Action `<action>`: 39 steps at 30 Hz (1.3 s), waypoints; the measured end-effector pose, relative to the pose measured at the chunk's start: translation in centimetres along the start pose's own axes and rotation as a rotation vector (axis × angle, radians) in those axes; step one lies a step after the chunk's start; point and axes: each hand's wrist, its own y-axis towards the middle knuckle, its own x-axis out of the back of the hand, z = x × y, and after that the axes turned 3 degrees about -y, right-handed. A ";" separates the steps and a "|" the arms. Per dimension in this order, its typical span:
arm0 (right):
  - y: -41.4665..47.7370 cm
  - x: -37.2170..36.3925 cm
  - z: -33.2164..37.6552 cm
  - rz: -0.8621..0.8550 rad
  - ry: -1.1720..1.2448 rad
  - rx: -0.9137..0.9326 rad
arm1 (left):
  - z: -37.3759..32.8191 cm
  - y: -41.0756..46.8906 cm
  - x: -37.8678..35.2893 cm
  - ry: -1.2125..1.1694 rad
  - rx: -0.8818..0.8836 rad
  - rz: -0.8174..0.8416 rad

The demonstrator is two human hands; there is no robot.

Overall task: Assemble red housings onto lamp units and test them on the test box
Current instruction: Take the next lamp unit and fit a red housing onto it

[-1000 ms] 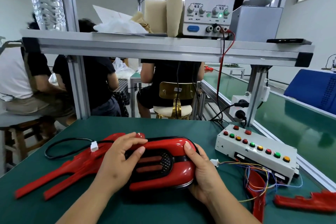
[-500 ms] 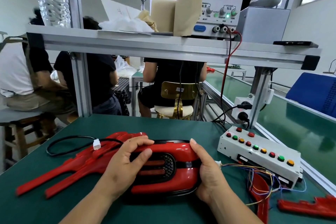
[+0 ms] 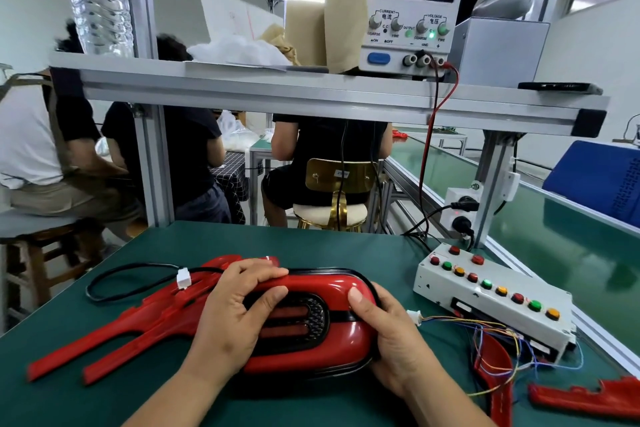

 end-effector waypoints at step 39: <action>0.0 -0.2 0.0 -0.053 -0.142 0.033 | -0.1 -0.3 -0.3 -0.642 0.442 0.056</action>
